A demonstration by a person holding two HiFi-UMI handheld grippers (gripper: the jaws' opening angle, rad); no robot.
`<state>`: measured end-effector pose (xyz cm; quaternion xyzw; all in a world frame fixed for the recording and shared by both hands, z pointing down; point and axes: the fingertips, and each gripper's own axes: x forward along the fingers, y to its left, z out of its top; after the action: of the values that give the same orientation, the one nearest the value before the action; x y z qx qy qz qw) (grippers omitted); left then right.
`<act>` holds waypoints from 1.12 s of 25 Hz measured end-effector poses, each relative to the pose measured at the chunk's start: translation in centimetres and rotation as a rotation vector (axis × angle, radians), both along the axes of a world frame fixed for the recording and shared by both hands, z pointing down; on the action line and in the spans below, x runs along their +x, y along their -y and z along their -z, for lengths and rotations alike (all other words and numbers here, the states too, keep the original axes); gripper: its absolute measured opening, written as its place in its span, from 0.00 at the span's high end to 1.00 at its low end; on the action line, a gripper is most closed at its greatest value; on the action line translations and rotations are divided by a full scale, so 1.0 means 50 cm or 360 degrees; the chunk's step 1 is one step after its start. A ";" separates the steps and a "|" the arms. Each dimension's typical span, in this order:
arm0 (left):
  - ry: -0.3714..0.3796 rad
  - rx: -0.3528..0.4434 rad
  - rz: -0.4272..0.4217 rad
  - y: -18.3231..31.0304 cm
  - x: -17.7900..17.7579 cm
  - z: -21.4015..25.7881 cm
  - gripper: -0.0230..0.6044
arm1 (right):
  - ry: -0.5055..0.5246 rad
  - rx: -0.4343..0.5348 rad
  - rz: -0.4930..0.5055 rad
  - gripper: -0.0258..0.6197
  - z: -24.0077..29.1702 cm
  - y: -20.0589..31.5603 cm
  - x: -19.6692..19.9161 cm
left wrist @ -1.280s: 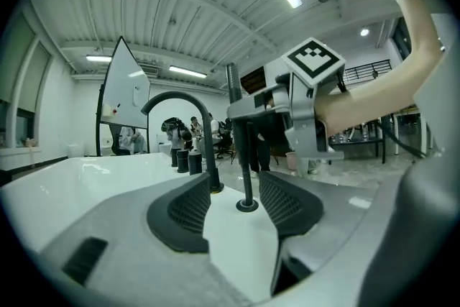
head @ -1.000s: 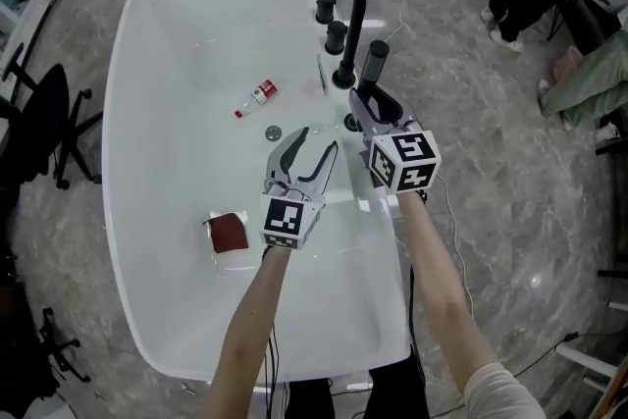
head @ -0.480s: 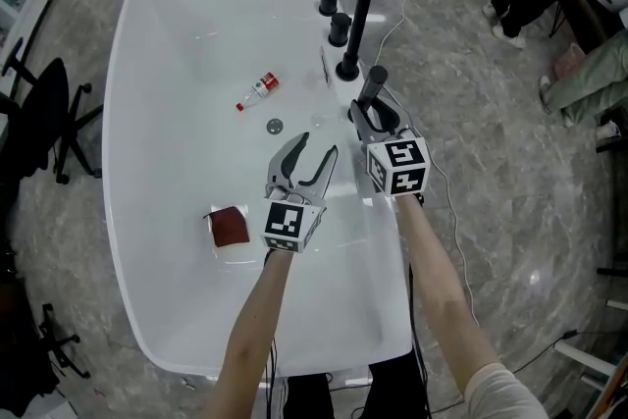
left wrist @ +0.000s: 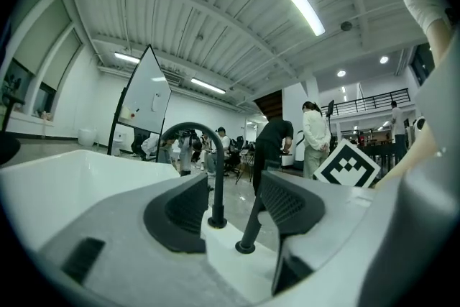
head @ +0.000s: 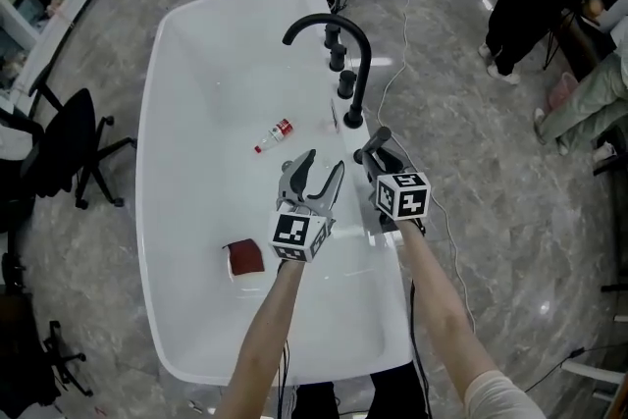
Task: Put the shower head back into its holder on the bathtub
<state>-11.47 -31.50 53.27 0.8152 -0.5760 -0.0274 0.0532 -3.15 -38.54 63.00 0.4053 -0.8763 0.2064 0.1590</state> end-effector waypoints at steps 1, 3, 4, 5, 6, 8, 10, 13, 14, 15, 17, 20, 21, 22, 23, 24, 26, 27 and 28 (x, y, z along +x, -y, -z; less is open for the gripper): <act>-0.0010 0.0014 0.0012 -0.007 -0.004 0.026 0.60 | 0.0009 0.0003 -0.0004 0.77 0.029 -0.009 0.002; -0.0034 0.0037 0.0040 -0.030 -0.011 0.085 0.60 | 0.0035 0.0019 -0.0017 0.77 0.097 -0.033 0.009; -0.0042 0.0049 0.0052 -0.044 -0.014 0.118 0.61 | 0.0059 0.0044 -0.0034 0.80 0.140 -0.044 0.015; -0.0046 0.0064 0.0057 -0.060 -0.017 0.152 0.62 | 0.0092 0.0077 -0.0059 0.80 0.188 -0.054 0.022; -0.0043 0.0079 0.0056 -0.076 -0.019 0.187 0.63 | 0.0131 0.0110 -0.0088 0.82 0.237 -0.063 0.029; -0.0017 0.0109 0.0052 -0.112 -0.026 0.255 0.66 | 0.0190 0.0175 -0.0134 0.84 0.334 -0.088 0.033; -0.0003 0.0144 0.0096 -0.155 -0.038 0.324 0.72 | 0.0208 0.0264 -0.0170 0.89 0.428 -0.121 0.033; -0.0003 0.0215 0.0206 -0.238 -0.049 0.426 0.96 | 0.0268 0.0415 -0.0190 0.95 0.570 -0.198 0.032; 0.0001 0.0244 0.0214 -0.265 -0.047 0.459 0.96 | 0.0305 0.0459 -0.0180 0.95 0.616 -0.229 0.029; 0.0005 0.0268 0.0214 -0.288 -0.042 0.489 0.97 | 0.0337 0.0502 -0.0166 0.95 0.660 -0.260 0.027; 0.0020 0.0294 0.0213 -0.330 -0.028 0.539 0.97 | 0.0378 0.0573 -0.0149 0.95 0.729 -0.323 0.029; 0.0106 0.0324 0.0201 -0.384 -0.002 0.584 0.97 | 0.0429 0.0629 -0.0120 0.95 0.782 -0.418 0.031; 0.0150 0.0338 0.0193 -0.395 0.005 0.593 0.97 | 0.0434 0.0648 -0.0095 0.95 0.792 -0.446 0.027; 0.0187 0.0343 0.0181 -0.404 0.011 0.596 0.97 | 0.0428 0.0667 -0.0069 0.95 0.799 -0.471 0.023; 0.0208 0.0342 0.0167 -0.412 0.015 0.595 0.97 | 0.0420 0.0685 -0.0047 0.95 0.804 -0.493 0.021; 0.0214 0.0344 0.0154 -0.417 0.019 0.597 0.97 | 0.0416 0.0703 -0.0030 0.95 0.810 -0.511 0.020; 0.0207 0.0362 0.0141 -0.426 0.020 0.612 0.97 | 0.0417 0.0738 -0.0004 0.95 0.824 -0.536 0.020; 0.0201 0.0369 0.0141 -0.430 0.019 0.619 0.97 | 0.0414 0.0754 0.0006 0.95 0.830 -0.545 0.020; 0.0200 0.0375 0.0144 -0.435 0.016 0.624 0.97 | 0.0408 0.0771 0.0013 0.95 0.835 -0.553 0.018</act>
<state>-10.66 -9.77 22.07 0.7892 -0.6071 -0.0463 -0.0803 -2.25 -10.87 21.22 0.3986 -0.9147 0.0396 -0.0538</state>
